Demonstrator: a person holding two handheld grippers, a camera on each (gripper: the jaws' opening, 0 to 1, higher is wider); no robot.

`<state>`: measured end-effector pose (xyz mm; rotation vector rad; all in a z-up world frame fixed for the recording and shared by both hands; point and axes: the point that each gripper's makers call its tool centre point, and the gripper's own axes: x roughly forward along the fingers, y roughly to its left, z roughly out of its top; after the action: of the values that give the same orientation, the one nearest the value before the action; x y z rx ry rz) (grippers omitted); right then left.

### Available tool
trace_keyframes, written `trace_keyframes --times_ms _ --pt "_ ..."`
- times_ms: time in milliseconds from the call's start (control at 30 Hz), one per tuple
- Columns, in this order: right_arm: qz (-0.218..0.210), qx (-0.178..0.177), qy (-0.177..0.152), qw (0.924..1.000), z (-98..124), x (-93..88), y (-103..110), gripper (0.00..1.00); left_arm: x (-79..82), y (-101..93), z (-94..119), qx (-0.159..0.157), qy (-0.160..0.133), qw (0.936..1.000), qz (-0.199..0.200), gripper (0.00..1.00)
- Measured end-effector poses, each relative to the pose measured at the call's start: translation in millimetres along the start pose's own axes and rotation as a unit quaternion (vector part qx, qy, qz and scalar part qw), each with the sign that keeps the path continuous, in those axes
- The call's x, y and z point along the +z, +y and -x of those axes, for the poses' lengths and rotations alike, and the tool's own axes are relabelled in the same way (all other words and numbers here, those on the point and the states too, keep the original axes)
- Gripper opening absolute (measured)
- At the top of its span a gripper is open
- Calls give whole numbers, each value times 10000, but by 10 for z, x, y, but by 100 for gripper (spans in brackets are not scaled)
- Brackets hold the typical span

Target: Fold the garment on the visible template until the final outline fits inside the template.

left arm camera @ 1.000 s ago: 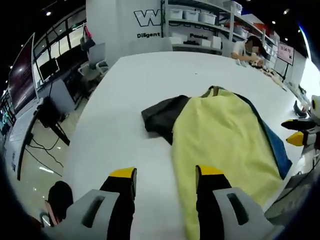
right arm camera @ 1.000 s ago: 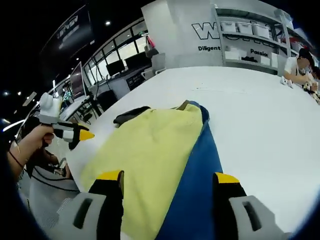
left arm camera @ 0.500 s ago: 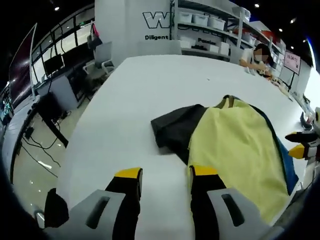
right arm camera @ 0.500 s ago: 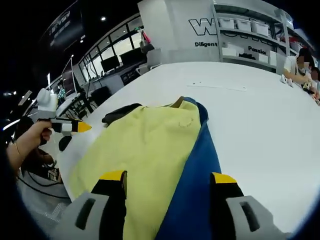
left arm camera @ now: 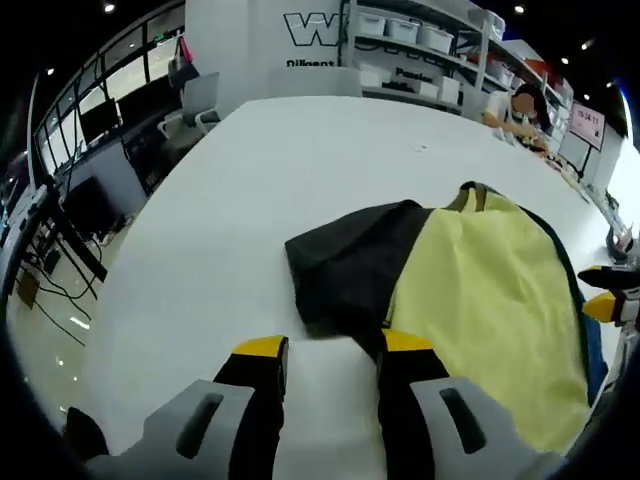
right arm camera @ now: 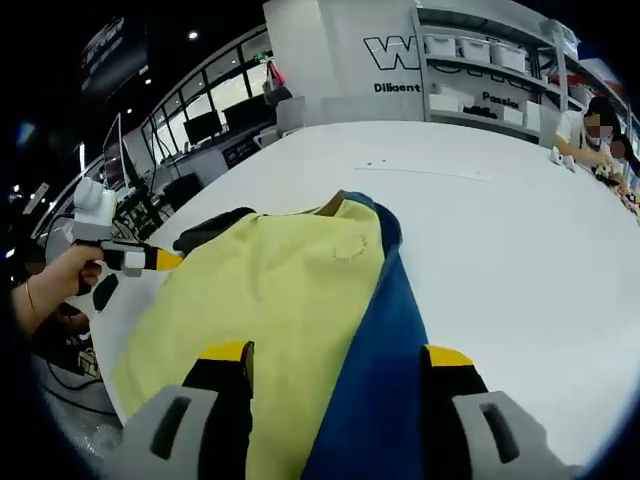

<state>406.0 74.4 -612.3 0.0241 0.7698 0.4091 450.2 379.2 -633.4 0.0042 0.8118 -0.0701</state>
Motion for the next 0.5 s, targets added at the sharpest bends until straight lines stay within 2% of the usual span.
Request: trace_keyframes --times_ms 200,333,500 --pt "26 -24 -52 10000 -24 38 -20 64 24 -59 -50 47 -23 9998 -195 28" --pt "42 -31 -16 10000 -35 14 -13 64 17 -107 -29 51 18 9999 -143 22" --pt "14 -14 -7 10000 -35 -10 1 63 18 -150 -29 47 13 9996 -291 17"
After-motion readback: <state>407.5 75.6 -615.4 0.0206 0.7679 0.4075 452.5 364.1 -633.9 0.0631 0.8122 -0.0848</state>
